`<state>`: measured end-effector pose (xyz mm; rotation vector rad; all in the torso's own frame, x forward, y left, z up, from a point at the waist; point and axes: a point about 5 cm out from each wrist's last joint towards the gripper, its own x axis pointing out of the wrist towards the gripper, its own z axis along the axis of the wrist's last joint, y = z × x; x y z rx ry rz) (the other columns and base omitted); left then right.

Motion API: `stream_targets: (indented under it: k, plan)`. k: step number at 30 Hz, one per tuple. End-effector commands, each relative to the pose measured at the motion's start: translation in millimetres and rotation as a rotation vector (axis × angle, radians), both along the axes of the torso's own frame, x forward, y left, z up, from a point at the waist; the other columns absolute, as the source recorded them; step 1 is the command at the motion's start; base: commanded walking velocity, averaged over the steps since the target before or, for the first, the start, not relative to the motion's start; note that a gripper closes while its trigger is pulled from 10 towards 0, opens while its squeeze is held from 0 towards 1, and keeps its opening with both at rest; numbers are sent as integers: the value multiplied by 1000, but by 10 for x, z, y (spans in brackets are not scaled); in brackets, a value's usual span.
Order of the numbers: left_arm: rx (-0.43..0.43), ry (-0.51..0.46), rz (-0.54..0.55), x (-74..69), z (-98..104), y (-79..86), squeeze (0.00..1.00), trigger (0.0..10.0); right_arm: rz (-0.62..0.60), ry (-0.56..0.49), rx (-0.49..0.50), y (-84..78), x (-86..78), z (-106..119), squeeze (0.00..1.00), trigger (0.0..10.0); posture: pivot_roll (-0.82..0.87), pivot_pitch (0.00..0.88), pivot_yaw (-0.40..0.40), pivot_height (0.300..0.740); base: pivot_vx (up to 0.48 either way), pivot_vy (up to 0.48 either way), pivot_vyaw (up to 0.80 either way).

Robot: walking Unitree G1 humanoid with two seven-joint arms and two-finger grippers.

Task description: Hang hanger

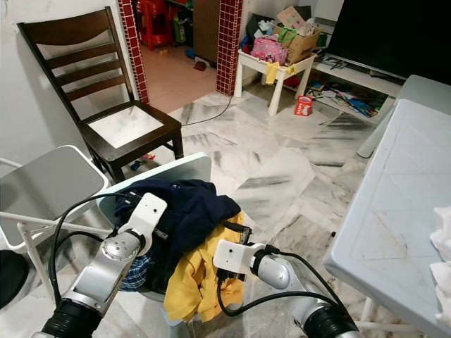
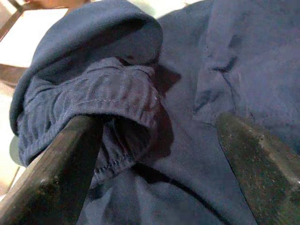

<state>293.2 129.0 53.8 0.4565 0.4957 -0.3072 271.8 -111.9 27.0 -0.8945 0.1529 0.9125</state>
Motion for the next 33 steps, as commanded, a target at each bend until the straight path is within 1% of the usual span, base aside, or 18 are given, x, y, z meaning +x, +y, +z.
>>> stream_targets:
  k: [1, 3, 5, 6, 14, 15, 16, 17, 19, 22, 23, 24, 25, 26, 29, 31, 32, 33]
  plan:
    - [17, 9, -25, -16, -37, 3, 0, 10000, -12, 0, 1, -16, -2, -8, 0, 10000, 56, 0, -32, 740, 0, 0, 0]
    - [33, 16, -35, -18, -71, 39, 0, 9647, -12, 0, 1, -17, -3, -8, 0, 10000, 54, 0, -33, 740, 0, 0, 0]
    - [45, 16, -20, -4, -107, 102, 0, 510, -12, -1, 2, -19, -6, -8, 0, 10000, 52, 0, -35, 740, 0, 0, 0]
    - [48, 15, -18, -1, -115, 117, 0, 0, -12, -1, 2, -20, -6, -8, 0, 10000, 52, 0, -35, 740, 0, 0, 0]
    - [70, -24, 43, 65, -149, 229, 0, 0, -10, -6, 3, -31, -14, -5, 0, 10000, 45, 0, -37, 740, 0, 0, 0]
    - [57, -33, 78, 82, -142, 251, 0, 4667, -10, -7, 3, -33, -16, -5, 0, 10000, 43, 0, -38, 740, 0, 0, 0]
    - [45, -39, 102, 94, -139, 265, 0, 4667, -10, -7, 3, -34, -18, -4, 0, 10000, 43, 0, -38, 740, 0, 0, 0]
    - [20, -55, 130, 115, -120, 277, 0, 10000, -10, -8, 4, -36, -21, -5, 0, 10000, 41, 0, -36, 740, 0, 0, 0]
    - [-1, -77, 146, 137, -86, 279, 0, 10000, -10, -8, 4, -38, -23, -4, 0, 10000, 42, 0, -38, 740, 0, 0, 0]
    - [-120, -95, 210, 169, -37, 269, 0, 10000, -12, -10, 5, -40, -23, -1, 0, 10000, 42, 0, -37, 740, 0, 0, 0]
    - [-137, -114, 228, 186, -12, 272, 0, 3569, -12, -11, 5, -38, -22, 0, 0, 10000, 42, 0, -36, 740, 0, 0, 0]
    - [-148, -128, 240, 199, 4, 276, 0, 1294, -11, -11, 5, -36, -21, 1, 0, 10000, 43, 0, -36, 740, 0, 0, 0]
    - [-148, -128, 240, 199, 4, 276, 0, 1294, -11, -11, 5, -36, -21, 1, 0, 10000, 43, 0, -36, 740, 0, 0, 0]
    - [-154, -139, 248, 211, 20, 280, 0, 0, -11, -12, 6, -34, -19, 3, 0, 10000, 43, 0, -36, 740, 0, 0, 0]
    - [-155, -144, 255, 220, 19, 290, 0, 0, -9, -11, 5, -29, -22, 0, 0, 10000, 48, 0, -37, 740, 0, 0, 0]
    - [-167, -140, 269, 221, 10, 303, 0, 5294, -6, -10, 5, -23, -24, 1, 0, 10000, 48, 0, -38, 740, 0, 0, 0]
    - [-172, -141, 286, 222, 6, 318, 0, 10000, -5, -10, 6, -21, -25, 1, 0, 10000, 48, 0, -38, 740, 0, 0, 0]
    - [-197, -147, 309, 225, 11, 334, 0, 10000, -5, -10, 6, -18, -25, 3, 0, 10000, 47, 0, -37, 740, 0, 0, 0]
